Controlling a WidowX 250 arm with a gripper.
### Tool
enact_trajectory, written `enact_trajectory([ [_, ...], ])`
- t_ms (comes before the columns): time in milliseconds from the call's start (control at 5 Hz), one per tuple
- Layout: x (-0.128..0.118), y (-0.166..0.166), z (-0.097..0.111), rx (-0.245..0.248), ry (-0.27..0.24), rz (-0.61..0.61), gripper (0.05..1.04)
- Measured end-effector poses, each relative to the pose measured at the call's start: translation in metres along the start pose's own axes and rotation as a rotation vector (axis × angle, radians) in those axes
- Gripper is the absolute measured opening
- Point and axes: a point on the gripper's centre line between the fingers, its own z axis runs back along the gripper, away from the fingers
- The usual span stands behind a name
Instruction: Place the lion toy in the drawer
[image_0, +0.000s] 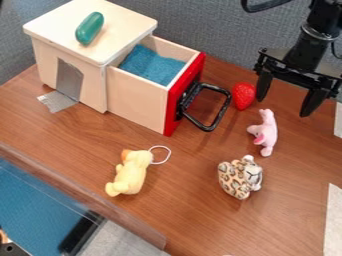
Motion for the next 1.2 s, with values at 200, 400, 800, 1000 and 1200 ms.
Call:
enact_trajectory([
  [200,-0.007,0.001,-0.018,0.016,0.045,-0.006,1.001],
  [400,-0.025,-0.003,-0.034,-0.015,0.103,-0.047,1.001],
  [800,-0.051,0.005,-0.030,-0.033,0.117,-0.095,1.001],
  [1000,-0.067,0.004,-0.044,-0.029,0.131,-0.117,1.001],
  [1200,-0.074,-0.003,-0.060,-0.011,0.117,-0.154,1.001],
])
